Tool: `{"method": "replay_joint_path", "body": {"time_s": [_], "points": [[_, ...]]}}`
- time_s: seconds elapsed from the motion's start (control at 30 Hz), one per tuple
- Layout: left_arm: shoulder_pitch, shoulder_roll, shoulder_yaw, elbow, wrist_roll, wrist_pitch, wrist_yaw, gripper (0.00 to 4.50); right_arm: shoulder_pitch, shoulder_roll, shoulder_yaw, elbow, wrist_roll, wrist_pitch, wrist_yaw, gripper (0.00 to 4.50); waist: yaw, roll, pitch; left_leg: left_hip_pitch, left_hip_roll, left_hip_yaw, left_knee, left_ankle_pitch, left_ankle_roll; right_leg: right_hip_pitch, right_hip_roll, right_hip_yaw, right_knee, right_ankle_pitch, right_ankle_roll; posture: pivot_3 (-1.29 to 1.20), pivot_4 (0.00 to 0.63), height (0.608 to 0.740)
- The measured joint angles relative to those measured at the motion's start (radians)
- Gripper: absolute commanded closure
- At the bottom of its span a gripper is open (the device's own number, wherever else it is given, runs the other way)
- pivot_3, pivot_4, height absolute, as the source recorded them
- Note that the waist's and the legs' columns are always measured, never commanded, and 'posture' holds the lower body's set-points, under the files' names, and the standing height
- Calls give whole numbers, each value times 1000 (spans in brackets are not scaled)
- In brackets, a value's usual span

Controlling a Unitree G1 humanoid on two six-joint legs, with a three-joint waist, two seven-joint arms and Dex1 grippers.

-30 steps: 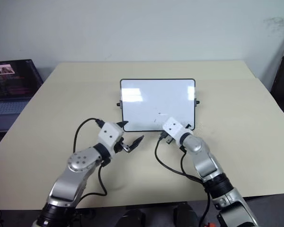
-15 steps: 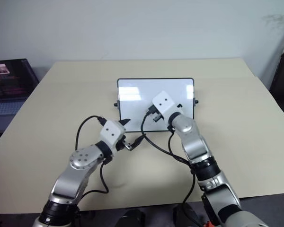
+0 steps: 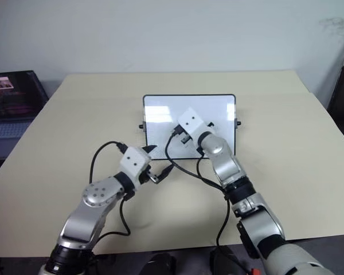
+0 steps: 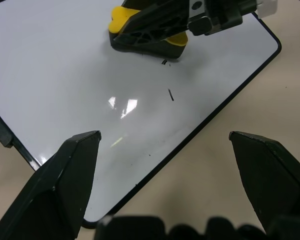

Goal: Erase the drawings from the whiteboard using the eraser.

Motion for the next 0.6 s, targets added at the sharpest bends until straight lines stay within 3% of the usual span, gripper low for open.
{"method": "replay_joint_path", "body": {"time_s": [0.3,0.6], "points": [[-2,0,1,6,1,-6,-1,0,189,-74,35,-184,-25,39,38,3434,4,0,0,4,-1,-1,0,0,0,5,0,-1,-1,0,0,0,150,740],[-6,0,1,9,1,-9,-3,0,277,-153,29,-296,-28,116,67,3434,4,-1,-1,7,0,0,0,1,0,7,0,0,0,0,1,0,150,740]]}}
